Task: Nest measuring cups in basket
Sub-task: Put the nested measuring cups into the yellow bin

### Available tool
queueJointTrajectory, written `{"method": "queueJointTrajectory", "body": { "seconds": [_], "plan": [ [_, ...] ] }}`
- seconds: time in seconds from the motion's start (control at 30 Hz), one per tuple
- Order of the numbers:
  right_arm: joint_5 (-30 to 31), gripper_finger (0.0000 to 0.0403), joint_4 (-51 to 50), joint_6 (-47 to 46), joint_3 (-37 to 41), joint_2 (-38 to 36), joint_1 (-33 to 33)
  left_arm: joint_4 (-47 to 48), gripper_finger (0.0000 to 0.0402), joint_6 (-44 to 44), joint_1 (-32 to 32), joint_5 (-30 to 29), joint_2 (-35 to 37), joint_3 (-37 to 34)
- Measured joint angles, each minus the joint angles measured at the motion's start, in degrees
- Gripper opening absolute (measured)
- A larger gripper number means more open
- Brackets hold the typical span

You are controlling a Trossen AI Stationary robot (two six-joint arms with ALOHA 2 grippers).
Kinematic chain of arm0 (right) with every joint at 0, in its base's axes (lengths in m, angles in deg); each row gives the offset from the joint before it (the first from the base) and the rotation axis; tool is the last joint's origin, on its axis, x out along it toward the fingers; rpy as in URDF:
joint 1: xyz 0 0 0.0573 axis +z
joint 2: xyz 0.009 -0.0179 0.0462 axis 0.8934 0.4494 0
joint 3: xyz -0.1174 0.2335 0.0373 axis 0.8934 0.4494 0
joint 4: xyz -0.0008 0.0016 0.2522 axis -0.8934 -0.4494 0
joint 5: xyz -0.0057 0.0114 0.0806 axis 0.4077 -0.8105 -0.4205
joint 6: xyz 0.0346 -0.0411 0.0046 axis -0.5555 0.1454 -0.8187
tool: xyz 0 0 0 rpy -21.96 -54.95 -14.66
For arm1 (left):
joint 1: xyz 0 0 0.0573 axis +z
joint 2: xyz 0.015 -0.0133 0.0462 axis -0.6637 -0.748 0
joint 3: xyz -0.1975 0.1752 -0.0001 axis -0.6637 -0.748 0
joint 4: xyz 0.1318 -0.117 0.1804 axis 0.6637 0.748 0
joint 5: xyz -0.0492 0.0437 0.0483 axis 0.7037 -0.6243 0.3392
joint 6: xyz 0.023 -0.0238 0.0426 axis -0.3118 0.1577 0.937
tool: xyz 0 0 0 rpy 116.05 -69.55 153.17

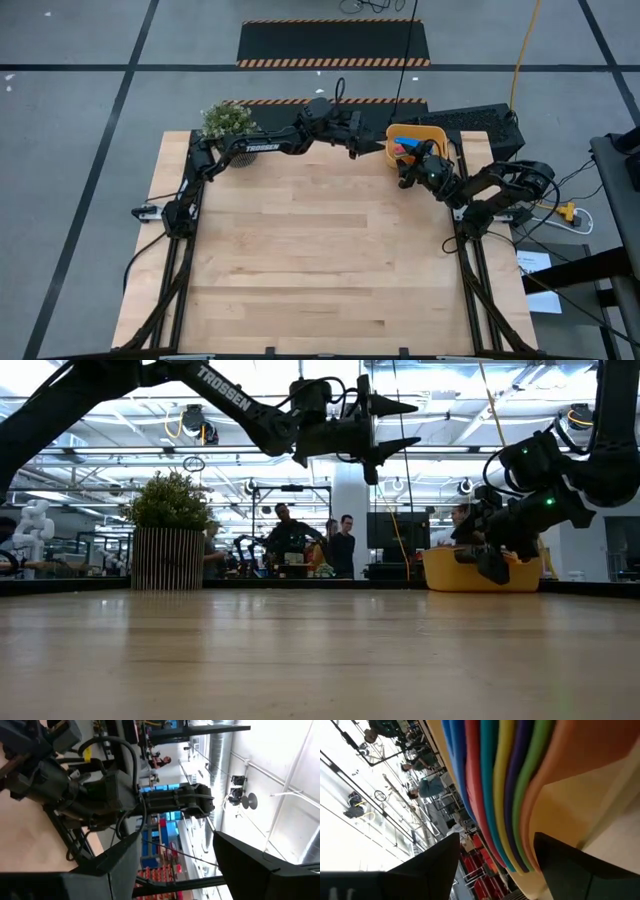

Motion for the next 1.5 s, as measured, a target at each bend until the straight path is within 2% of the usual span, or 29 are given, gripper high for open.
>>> {"method": "queueJointTrajectory", "body": {
  "seconds": [0.27, 0.8, 1.5],
  "plan": [
    [-0.3, 0.0249, -1.7, 1.1, 2.0, -3.9, 0.0, -0.7, 0.0248, -1.8, 0.0, 1.9, 0.0, 0.0],
    [-1.0, 0.0249, -26.7, 3.9, 2.0, -23.6, 0.0, -3.4, 0.0248, -2.5, 0.0, 1.9, 0.0, 0.0],
    [-1.9, 0.0249, -44.4, 5.5, 2.0, -36.3, 0.0, -3.4, 0.0248, -2.9, 0.0, 3.6, 0.0, -0.1]
  ]
}}
